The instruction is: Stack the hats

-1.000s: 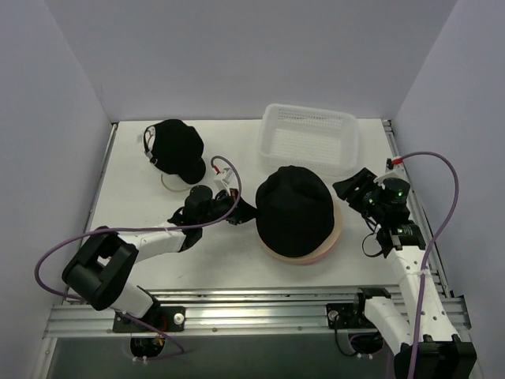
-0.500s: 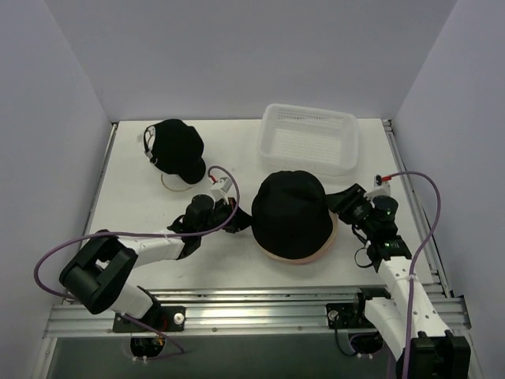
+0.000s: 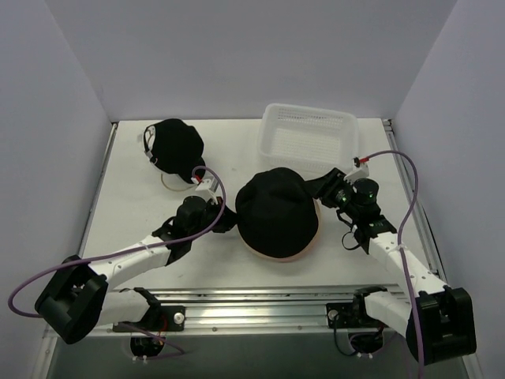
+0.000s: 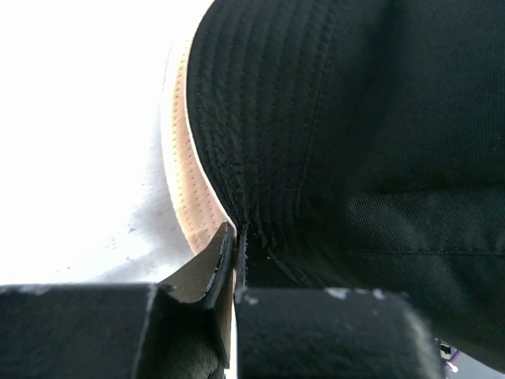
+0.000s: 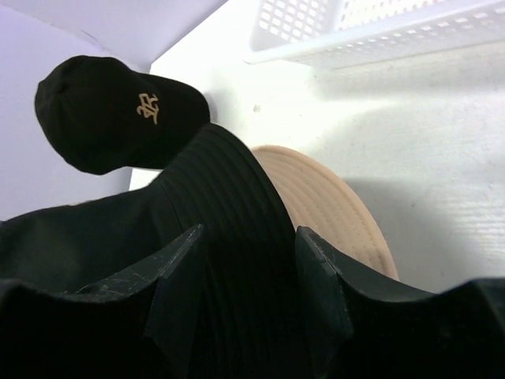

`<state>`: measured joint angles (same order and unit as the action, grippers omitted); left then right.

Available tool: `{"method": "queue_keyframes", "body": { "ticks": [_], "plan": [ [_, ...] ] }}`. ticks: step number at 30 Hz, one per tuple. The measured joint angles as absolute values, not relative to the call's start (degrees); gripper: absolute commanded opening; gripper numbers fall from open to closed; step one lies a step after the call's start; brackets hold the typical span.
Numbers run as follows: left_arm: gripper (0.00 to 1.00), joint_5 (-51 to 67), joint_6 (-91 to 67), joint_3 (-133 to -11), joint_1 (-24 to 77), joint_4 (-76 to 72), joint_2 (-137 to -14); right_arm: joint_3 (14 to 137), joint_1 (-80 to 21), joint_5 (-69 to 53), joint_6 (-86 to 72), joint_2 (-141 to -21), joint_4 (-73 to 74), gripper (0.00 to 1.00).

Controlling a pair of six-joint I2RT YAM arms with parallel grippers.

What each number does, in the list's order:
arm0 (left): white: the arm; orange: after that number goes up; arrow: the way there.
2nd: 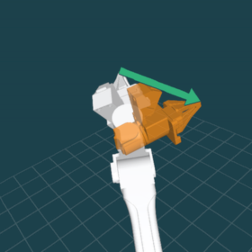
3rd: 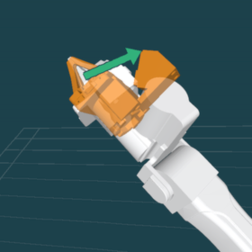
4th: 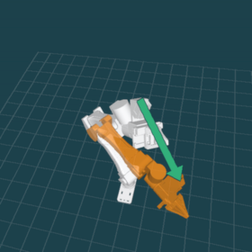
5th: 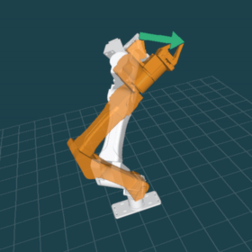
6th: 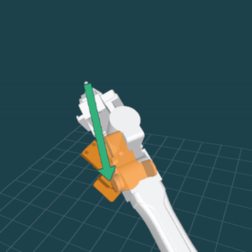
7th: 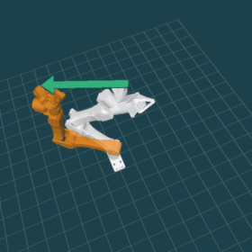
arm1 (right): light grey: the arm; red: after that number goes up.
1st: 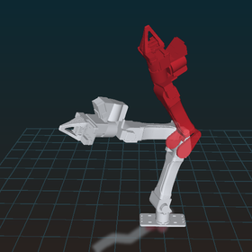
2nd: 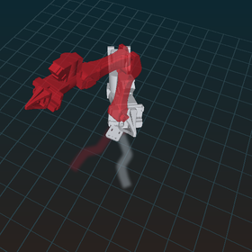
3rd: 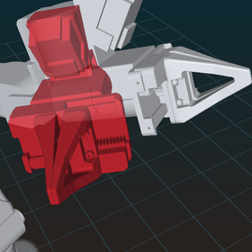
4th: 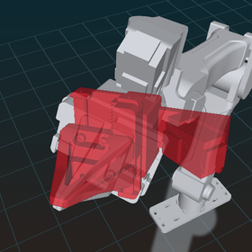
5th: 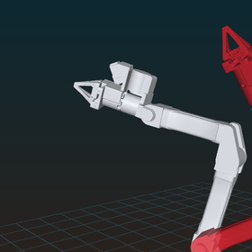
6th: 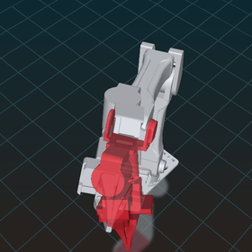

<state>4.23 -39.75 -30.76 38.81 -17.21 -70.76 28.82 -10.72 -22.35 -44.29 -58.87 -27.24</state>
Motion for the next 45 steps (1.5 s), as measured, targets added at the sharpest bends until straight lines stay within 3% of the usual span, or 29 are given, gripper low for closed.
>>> {"method": "queue_keyframes", "body": {
  "ticks": [13,24,45],
  "plan": [
    [0.03,3.2,-39.2,-34.3,36.8,-12.5,-72.2,27.4,-1.6,-31.8,-46.2,-55.2,-32.4,0.48],
    [0.02,3.7,-36.4,-41.7,32.5,-7.2,-77.7,15.7,-1.6,-36.5,-50.2,-54.5,-40.0,0.47],
    [0.02,5.0,-35.7,-42.9,32.4,-6.3,-78.9,15.6,-6.7,-37.4,-51.1,-60.4,-49.0,0.45]
  ]
}}
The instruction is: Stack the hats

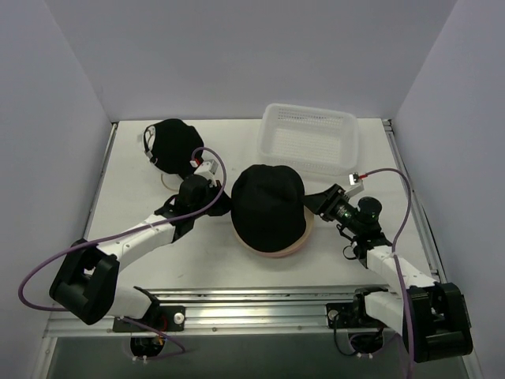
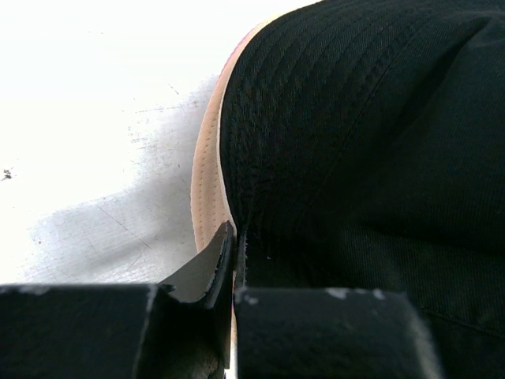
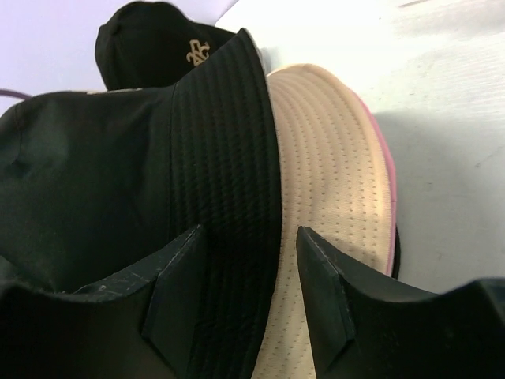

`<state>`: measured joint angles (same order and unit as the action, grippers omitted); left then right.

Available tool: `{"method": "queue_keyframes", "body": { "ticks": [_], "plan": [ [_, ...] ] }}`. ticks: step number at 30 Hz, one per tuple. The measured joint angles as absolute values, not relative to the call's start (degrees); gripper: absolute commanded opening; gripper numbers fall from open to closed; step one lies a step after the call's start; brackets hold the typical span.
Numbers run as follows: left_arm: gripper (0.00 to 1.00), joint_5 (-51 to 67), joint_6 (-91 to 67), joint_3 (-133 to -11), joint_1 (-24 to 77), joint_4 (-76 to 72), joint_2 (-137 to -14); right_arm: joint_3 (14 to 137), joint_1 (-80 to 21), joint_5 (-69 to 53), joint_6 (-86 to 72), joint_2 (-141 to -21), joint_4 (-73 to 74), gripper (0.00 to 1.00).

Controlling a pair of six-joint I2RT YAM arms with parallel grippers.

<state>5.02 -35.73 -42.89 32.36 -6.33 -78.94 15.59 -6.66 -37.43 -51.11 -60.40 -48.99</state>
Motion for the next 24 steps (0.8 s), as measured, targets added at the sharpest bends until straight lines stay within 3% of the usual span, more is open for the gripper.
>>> {"method": "queue_keyframes", "body": {
  "ticks": [6,11,13,14,15,24],
  "plan": [
    [0.02,5.0,-35.7,-42.9,32.0,-6.4,-78.9,15.6,-8.7,-36.3,-50.8,-60.5,-50.3,0.35],
    [0.03,5.0,-35.7,-42.9,32.0,-6.5,-78.9,15.7,-8.7,-34.0,-49.7,-57.9,-47.9,0.33],
    [0.02,5.0,-35.7,-42.8,32.0,-6.5,-78.9,15.7,-8.7,-33.7,-49.5,-57.3,-47.6,0.39],
    [0.02,5.0,-35.7,-42.8,32.0,-6.6,-78.9,15.7,-8.7,-33.6,-49.5,-57.2,-47.6,0.53],
    [0.02,5.0,-35.7,-42.7,32.0,-6.7,-78.9,15.7,-8.7,-33.6,-49.7,-57.1,-47.6,0.56],
    [0.02,5.0,-35.7,-42.5,32.0,-7.1,-79.7,15.4,-6.3,-38.0,-51.0,-57.8,-53.1,0.54]
  ]
}}
